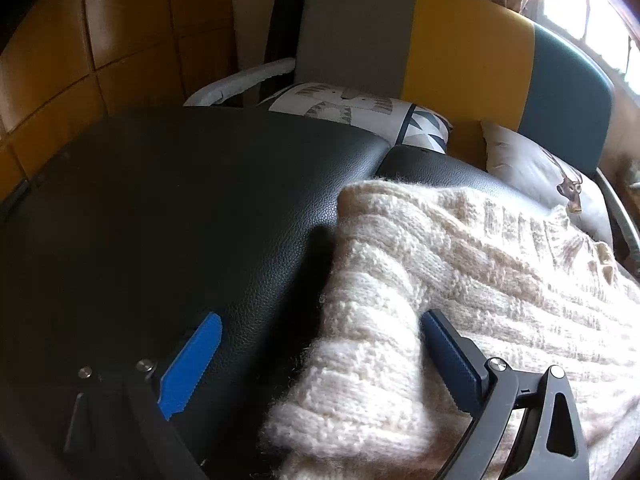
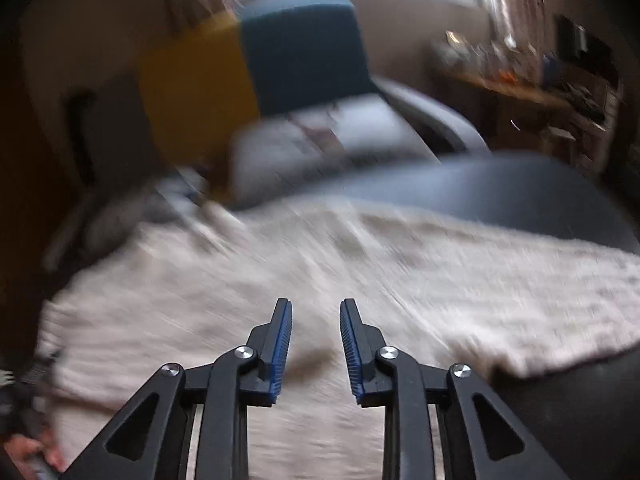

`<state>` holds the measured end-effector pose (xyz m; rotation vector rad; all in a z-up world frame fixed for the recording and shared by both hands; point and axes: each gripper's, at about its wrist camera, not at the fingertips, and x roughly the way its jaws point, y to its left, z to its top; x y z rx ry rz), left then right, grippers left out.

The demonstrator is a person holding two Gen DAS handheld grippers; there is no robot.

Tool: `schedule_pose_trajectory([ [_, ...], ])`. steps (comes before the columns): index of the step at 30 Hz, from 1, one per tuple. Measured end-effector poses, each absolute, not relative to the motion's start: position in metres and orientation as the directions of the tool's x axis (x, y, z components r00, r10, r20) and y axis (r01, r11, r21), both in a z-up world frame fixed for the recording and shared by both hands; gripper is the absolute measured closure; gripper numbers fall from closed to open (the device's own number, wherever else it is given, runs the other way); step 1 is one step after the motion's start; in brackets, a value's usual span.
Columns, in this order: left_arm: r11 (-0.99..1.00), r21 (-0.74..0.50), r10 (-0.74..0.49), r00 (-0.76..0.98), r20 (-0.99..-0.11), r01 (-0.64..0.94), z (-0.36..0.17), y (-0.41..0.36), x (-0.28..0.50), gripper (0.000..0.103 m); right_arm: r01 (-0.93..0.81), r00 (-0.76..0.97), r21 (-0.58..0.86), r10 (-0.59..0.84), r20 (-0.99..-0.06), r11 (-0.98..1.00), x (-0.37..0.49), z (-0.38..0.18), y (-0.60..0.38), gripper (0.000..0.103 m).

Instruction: Fold clothes

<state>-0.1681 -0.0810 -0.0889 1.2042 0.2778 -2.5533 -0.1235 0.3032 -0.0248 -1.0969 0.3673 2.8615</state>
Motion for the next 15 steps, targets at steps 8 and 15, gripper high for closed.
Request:
schedule_pose_trajectory([
  [8, -0.937, -0.021, -0.21, -0.609, -0.765, 0.35, -0.088, -0.076, -0.159, 0.002, -0.077, -0.574, 0.178, -0.102, -0.813, -0.981, -0.164, -0.072, 0.27, 0.083],
  [15, -0.936, 0.035, -0.256, -0.609, -0.751, 0.351, -0.086, -0.069, -0.161, 0.002, -0.166, -0.646, 0.306, -0.13, -0.752, -0.937, -0.122, -0.048, 0.332, 0.077],
])
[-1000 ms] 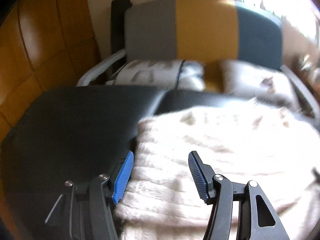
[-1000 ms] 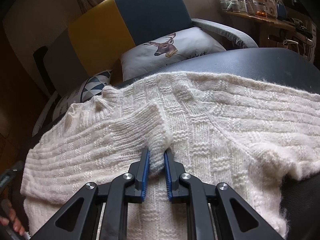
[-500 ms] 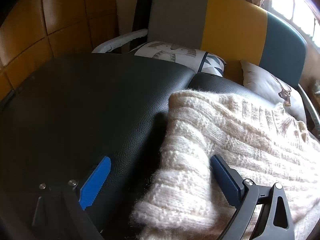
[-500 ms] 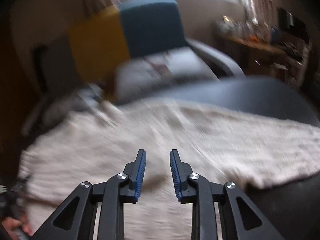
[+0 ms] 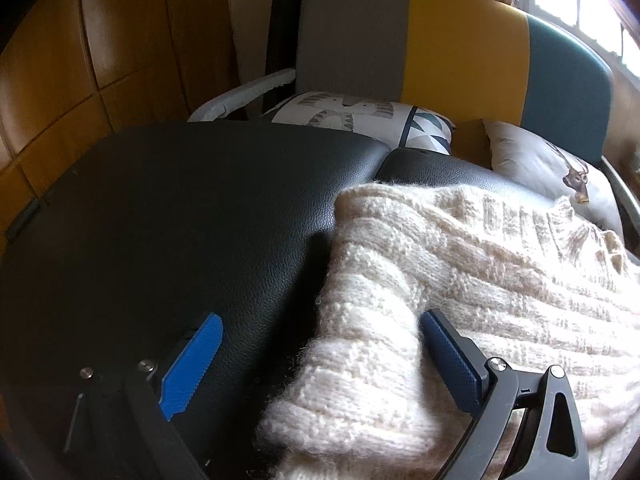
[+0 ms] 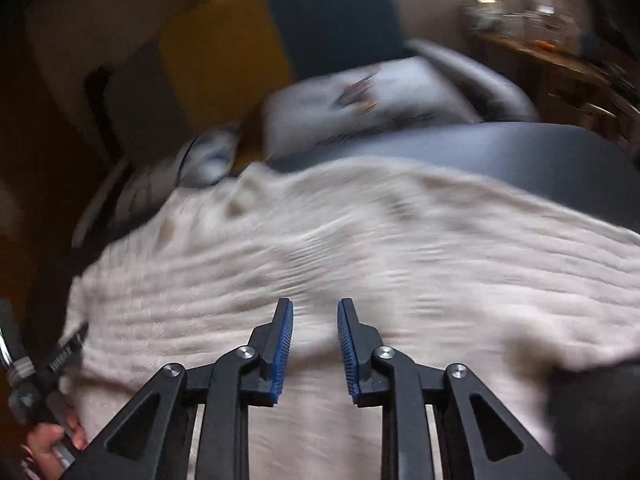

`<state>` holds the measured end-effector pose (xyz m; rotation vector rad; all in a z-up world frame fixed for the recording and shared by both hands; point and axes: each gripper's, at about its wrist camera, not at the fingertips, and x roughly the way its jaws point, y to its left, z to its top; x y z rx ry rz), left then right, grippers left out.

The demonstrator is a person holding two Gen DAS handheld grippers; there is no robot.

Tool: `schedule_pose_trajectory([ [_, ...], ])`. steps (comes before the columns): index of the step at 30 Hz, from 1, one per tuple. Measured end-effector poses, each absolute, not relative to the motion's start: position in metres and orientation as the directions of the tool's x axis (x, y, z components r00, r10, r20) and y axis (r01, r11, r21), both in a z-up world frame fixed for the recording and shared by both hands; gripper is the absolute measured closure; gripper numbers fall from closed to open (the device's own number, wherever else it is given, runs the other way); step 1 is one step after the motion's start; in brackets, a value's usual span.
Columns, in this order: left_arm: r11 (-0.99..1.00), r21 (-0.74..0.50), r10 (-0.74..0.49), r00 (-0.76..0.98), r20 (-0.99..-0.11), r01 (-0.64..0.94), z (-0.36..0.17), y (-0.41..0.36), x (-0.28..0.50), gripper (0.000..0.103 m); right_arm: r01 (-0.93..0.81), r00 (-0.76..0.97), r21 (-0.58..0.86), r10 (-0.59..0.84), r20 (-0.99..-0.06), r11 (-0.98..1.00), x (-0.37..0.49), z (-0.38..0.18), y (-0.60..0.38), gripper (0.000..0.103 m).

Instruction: Fold clothes

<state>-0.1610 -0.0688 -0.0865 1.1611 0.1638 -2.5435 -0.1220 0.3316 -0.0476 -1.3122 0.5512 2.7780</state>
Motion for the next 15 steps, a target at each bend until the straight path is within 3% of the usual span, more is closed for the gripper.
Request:
schedule_pose_trajectory([
  [3, -0.935, 0.034, -0.256, -0.608, -0.751, 0.352, -0.086, -0.07, -0.161, 0.002, -0.321, -0.675, 0.358, -0.053, -0.736, -0.877, -0.088, -0.034, 0.409, 0.074],
  [9, -0.933, 0.058, -0.278, -0.607, -0.745, 0.356, -0.085, -0.067, -0.161, 0.001, -0.702, -0.497, 0.11, 0.373, -0.784, -0.704, -0.005, -0.029, 0.577, 0.074],
  [15, -0.932, 0.063, -0.282, -0.606, -0.744, 0.357, -0.084, -0.066, -0.161, 0.001, -0.838, -0.442, 0.172, 0.459, -0.771, -0.517, 0.067, -0.037, 0.692, 0.066],
])
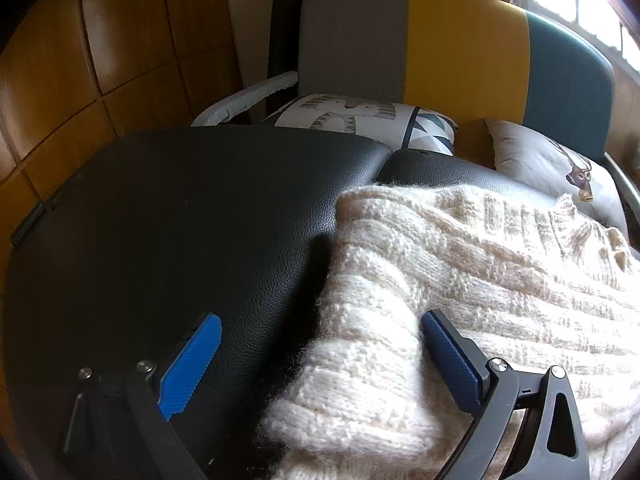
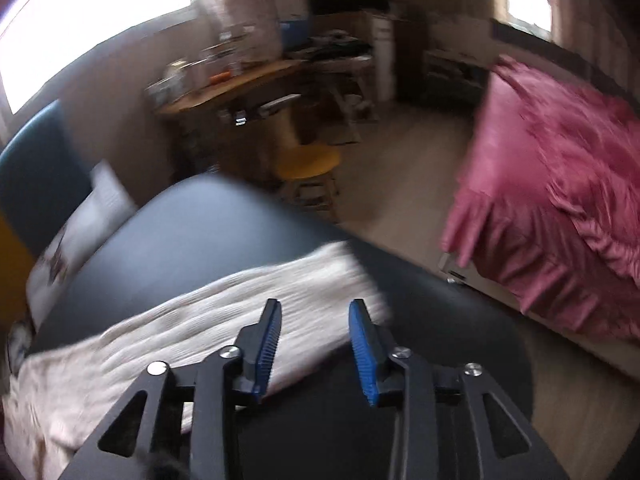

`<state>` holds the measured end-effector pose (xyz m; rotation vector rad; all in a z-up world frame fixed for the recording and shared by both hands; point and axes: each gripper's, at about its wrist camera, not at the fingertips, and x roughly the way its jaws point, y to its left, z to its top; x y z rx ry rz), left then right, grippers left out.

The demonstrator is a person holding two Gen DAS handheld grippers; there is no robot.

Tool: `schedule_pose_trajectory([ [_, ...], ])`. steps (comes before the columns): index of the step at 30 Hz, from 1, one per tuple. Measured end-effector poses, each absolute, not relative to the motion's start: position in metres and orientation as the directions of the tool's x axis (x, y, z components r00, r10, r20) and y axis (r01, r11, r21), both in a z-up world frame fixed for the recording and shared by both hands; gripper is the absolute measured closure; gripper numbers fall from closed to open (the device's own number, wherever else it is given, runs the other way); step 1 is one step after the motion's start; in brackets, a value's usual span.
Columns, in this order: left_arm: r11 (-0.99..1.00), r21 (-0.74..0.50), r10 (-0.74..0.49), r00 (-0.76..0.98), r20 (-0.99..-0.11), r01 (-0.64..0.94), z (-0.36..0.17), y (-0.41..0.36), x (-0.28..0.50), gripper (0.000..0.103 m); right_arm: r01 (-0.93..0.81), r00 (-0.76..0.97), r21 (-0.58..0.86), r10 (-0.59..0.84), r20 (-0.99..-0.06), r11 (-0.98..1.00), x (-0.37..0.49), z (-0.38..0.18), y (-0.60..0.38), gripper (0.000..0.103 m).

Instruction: Fold clothes

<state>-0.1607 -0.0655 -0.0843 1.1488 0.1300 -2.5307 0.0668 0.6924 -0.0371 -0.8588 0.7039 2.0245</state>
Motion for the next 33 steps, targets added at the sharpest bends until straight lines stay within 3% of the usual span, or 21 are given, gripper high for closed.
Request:
schedule_pose_trajectory([
  [8, -0.932, 0.059, -0.28, -0.606, -0.744, 0.358, -0.085, -0.065, -0.161, 0.001, -0.859, -0.47, 0.316, 0.375, -0.799, -0.403, 0.089, -0.071, 0.732, 0.057],
  [12, -0.931, 0.06, -0.282, -0.606, -0.744, 0.36, -0.086, -0.064, -0.161, 0.001, -0.846, -0.472, 0.285, 0.383, -0.794, -0.451, 0.067, -0.072, 0.725, 0.057],
  [14, -0.931, 0.059, -0.282, -0.606, -0.744, 0.36, -0.086, -0.064, -0.162, 0.001, -0.851, -0.436, 0.223, 0.403, -0.804, -0.475, 0.052, -0.073, 0.718, 0.066],
  [16, -0.931, 0.053, -0.277, -0.606, -0.745, 0.36, -0.086, -0.065, -0.162, 0.001, -0.847, -0.423, 0.193, 0.408, -0.809, -0.496, 0.041, -0.072, 0.714, 0.094],
  [24, -0.933, 0.024, -0.254, -0.608, -0.752, 0.36, -0.087, -0.068, -0.163, 0.001, -0.739, -0.565, 0.249, 0.375, -0.735, -0.626, 0.02, -0.026, 0.67, 0.097],
  [33, -0.949, -0.063, -0.161, -0.647, -0.745, 0.309, -0.072, -0.073, -0.157, 0.003, -0.509, -0.736, 0.351, 0.186, -0.651, -0.786, -0.032, 0.036, 0.555, 0.097],
])
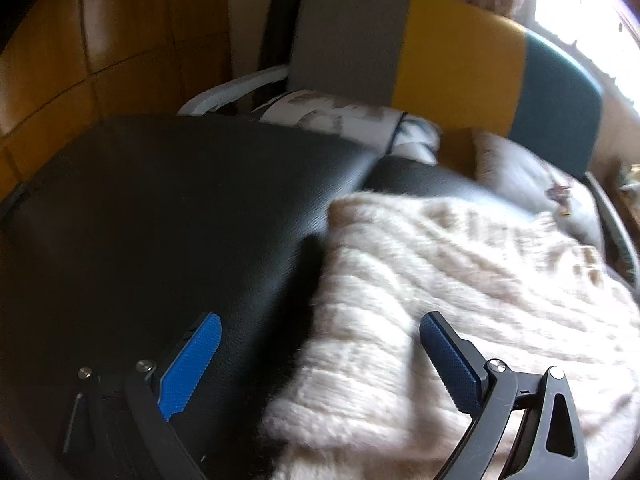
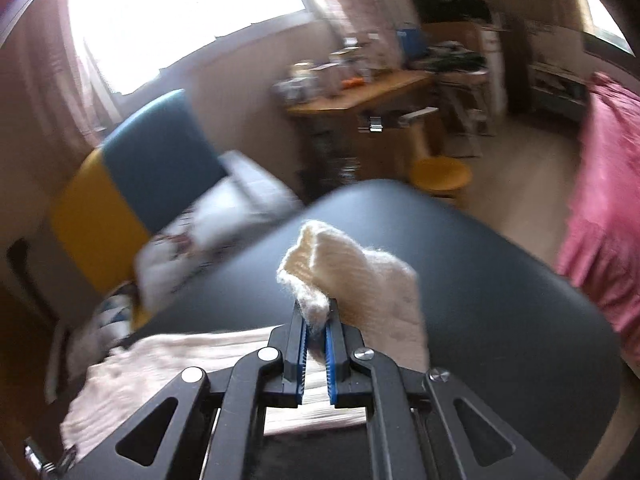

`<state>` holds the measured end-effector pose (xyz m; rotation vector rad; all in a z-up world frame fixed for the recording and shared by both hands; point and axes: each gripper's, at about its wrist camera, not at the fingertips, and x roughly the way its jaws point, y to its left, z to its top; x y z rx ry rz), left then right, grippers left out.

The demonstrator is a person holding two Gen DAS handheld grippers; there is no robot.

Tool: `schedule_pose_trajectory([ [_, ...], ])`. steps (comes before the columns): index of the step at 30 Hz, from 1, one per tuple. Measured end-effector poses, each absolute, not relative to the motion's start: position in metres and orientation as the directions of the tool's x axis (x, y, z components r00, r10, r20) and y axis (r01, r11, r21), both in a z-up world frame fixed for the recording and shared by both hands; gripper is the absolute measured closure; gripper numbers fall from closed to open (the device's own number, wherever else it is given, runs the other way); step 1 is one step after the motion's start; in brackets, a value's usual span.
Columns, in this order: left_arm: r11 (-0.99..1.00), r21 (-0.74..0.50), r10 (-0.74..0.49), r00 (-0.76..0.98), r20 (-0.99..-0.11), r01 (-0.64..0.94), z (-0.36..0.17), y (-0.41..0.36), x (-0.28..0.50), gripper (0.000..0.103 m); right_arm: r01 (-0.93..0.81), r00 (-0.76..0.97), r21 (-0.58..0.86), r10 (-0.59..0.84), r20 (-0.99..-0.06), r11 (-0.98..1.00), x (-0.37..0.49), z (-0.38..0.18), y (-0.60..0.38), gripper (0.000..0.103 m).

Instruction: Fold clothes

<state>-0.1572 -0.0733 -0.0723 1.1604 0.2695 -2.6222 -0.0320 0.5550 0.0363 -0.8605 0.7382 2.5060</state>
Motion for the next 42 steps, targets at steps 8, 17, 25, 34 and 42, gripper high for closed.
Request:
schedule_pose_trajectory([
  [8, -0.992, -0.09, -0.005, -0.748, -0.664, 0.087, -0.033, -0.042, -0.119, 0.003, -0.345, -0.782, 0.384, 0.036, -0.622, -0.857, -0.088, 0.05, 0.454, 0.097],
  [17, -0.987, -0.13, 0.033, -0.681, -0.732, 0.093, -0.068, -0.054, -0.105, 0.003, -0.118, -0.777, 0.438, -0.192, -0.6, -0.891, -0.142, 0.055, 0.315, 0.097],
  [25, -0.963, -0.205, 0.047, -0.641, -0.766, 0.173, -0.087, -0.069, -0.1, 0.003, 0.082, -0.663, 0.424, -0.366, -0.652, -0.902, -0.178, 0.022, 0.185, 0.097],
  [34, -0.969, -0.184, 0.036, -0.641, -0.767, 0.166, -0.091, -0.064, -0.1, 0.002, 0.156, -0.497, 0.427, -0.444, -0.746, -0.891, -0.193, -0.051, 0.125, 0.097],
  [42, -0.968, -0.191, 0.043, -0.643, -0.765, 0.162, -0.091, -0.064, -0.098, 0.001, 0.188, -0.427, 0.446, -0.482, -0.765, -0.875, -0.193, -0.08, 0.125, 0.087],
])
